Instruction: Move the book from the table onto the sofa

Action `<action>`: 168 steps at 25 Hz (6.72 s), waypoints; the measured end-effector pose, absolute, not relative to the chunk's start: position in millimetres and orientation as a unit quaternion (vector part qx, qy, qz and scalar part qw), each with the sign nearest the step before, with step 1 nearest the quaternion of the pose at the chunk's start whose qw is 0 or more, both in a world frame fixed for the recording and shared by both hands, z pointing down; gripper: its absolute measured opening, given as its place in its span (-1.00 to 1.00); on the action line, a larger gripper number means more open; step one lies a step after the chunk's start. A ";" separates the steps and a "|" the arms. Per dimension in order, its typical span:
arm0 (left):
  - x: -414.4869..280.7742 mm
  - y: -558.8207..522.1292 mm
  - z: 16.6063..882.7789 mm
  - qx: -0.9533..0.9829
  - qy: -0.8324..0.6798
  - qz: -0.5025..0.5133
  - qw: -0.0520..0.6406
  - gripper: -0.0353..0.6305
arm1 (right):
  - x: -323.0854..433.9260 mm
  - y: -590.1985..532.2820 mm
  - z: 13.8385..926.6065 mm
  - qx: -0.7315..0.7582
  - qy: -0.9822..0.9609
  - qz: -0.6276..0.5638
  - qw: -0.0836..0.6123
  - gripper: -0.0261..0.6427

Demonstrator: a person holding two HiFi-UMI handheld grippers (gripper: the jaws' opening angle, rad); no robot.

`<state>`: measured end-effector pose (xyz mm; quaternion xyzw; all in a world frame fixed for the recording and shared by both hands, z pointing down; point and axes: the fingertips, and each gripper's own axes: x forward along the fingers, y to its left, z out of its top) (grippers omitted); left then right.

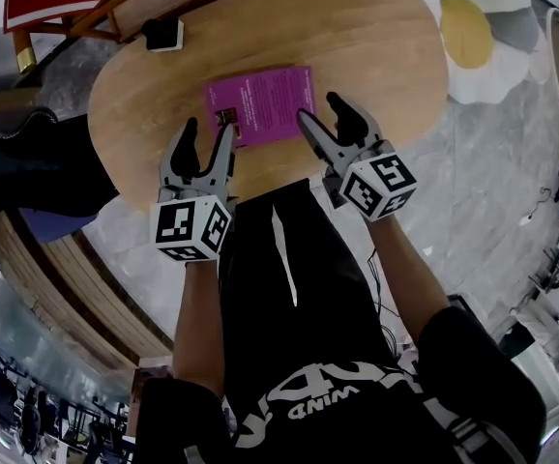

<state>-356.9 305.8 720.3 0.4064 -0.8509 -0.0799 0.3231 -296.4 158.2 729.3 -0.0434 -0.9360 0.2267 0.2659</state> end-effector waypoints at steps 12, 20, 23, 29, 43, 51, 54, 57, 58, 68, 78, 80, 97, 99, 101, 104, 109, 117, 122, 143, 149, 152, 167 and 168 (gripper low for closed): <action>-340.0 317.2 825.3 0.388 -0.814 -0.074 0.425 -0.20 | -271.9 159.2 843.2 -0.035 -0.892 0.246 0.377 -0.19; -326.2 327.0 878.8 0.358 -0.801 -0.075 0.475 -0.20 | -254.9 150.4 899.4 -0.016 -0.868 0.243 0.433 -0.19; -321.6 327.0 891.6 0.355 -0.794 -0.074 0.489 -0.20 | -250.1 150.5 908.8 -0.011 -0.858 0.261 0.442 -0.19; -318.7 329.0 905.1 0.353 -0.786 -0.068 0.503 -0.20 | -244.1 155.4 921.0 -0.016 -0.844 0.281 0.457 -0.19; -309.5 335.6 927.2 0.344 -0.771 -0.082 0.529 -0.20 | -236.1 162.5 929.0 -0.020 -0.838 0.282 0.468 -0.19; -309.3 332.1 930.1 0.354 -0.763 -0.089 0.533 -0.20 | -237.5 163.2 929.6 -0.022 -0.840 0.272 0.469 -0.19; -308.8 331.0 930.7 0.358 -0.759 -0.097 0.535 -0.20 | -237.2 162.9 929.5 -0.021 -0.841 0.272 0.468 -0.19; -309.8 331.7 930.1 0.355 -0.761 -0.099 0.534 -0.20 | -238.0 162.8 929.4 -0.020 -0.841 0.274 0.467 -0.19; -310.0 332.0 930.0 0.353 -0.762 -0.099 0.533 -0.20 | -238.1 162.8 929.3 -0.020 -0.841 0.274 0.467 -0.19; -304.4 337.5 919.4 0.345 -0.767 -0.086 0.535 -0.21 | -236.5 168.3 917.3 -0.013 -0.847 0.252 0.468 -0.19; -314.1 346.0 816.6 0.347 -0.788 -0.090 0.501 -0.21 | -246.1 175.0 813.9 -0.015 -0.873 0.240 0.424 -0.19; -308.7 350.3 780.7 0.345 -0.791 -0.094 0.496 -0.21 | -239.3 178.9 777.7 -0.008 -0.875 0.248 0.415 -0.19; -300.4 345.8 508.0 0.421 -0.824 -0.059 0.375 -0.21 | -210.2 182.2 512.3 0.012 -0.931 0.228 0.284 -0.20; -299.3 340.0 498.5 0.432 -0.822 -0.054 0.367 -0.21 | -205.3 178.6 503.3 0.026 -0.934 0.230 0.273 -0.20; -298.5 332.8 493.3 0.446 -0.818 -0.047 0.361 -0.21 | -200.2 174.1 498.4 0.040 -0.935 0.233 0.266 -0.20; -295.5 317.8 487.6 0.472 -0.806 -0.037 0.354 -0.21 | -189.0 164.6 492.4 0.065 -0.935 0.236 0.255 -0.20; -281.0 276.8 481.3 0.528 -0.776 -0.018 0.346 -0.21 | -156.4 138.0 484.2 0.128 -0.933 0.242 0.232 -0.20; -225.0 193.5 473.7 0.608 -0.717 -0.002 0.341 -0.21 | -75.0 79.8 468.1 0.226 -0.923 0.247 0.191 -0.21; -168.1 139.8 470.6 0.653 -0.676 0.015 0.341 -0.21 | -4.3 45.8 464.5 0.284 -0.908 0.255 0.172 -0.22; -6.3 11.2 465.8 0.733 -0.594 0.049 0.327 -0.21 | 177.8 -40.7 459.2 0.394 -0.873 0.266 0.111 -0.24; 18.5 -14.2 455.5 0.738 -0.591 0.042 0.325 -0.21 | 202.4 -69.0 444.9 0.405 -0.872 0.255 0.100 -0.25; 19.6 -21.2 455.9 0.738 -0.590 0.041 0.323 -0.21 | 203.2 -76.0 442.9 0.408 -0.873 0.250 0.097 -0.25; 24.6 -107.1 467.2 0.744 -0.586 0.044 0.319 -0.21 | 209.8 -157.9 456.9 0.415 -0.868 0.256 0.092 -0.26; 23.8 -115.7 469.3 0.744 -0.586 0.045 0.319 -0.21 | 209.1 -166.3 459.3 0.416 -0.867 0.257 0.092 -0.26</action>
